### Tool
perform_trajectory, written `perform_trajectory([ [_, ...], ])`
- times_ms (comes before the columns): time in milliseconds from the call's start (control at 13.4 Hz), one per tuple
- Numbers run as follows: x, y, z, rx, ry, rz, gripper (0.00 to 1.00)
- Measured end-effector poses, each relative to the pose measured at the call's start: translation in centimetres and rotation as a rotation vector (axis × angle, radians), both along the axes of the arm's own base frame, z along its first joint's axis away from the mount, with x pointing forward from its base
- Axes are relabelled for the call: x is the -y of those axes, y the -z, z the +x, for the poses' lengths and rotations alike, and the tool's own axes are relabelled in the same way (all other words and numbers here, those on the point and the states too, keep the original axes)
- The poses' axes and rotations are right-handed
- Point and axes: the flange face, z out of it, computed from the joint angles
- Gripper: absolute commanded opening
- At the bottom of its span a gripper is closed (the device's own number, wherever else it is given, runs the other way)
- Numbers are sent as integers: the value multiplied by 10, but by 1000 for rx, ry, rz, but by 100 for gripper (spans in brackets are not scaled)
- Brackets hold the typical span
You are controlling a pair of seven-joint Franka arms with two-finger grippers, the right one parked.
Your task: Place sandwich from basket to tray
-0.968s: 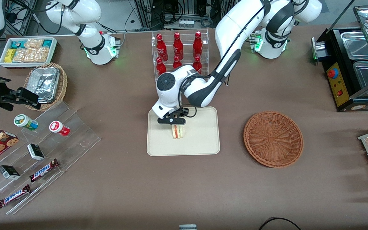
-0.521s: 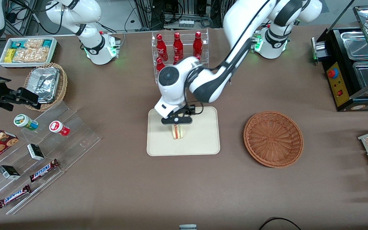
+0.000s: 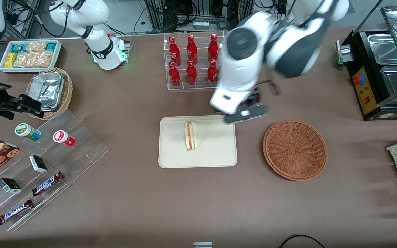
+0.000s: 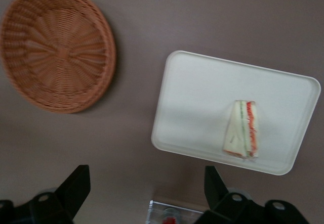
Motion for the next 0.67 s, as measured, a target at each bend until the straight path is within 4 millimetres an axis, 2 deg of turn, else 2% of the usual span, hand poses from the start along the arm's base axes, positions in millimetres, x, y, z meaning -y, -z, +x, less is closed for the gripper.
perform_trajectory([
  [298,-107,-48,14,-51,53,-1,99],
  [670,-244,-83,27,-102,190,-65,99],
])
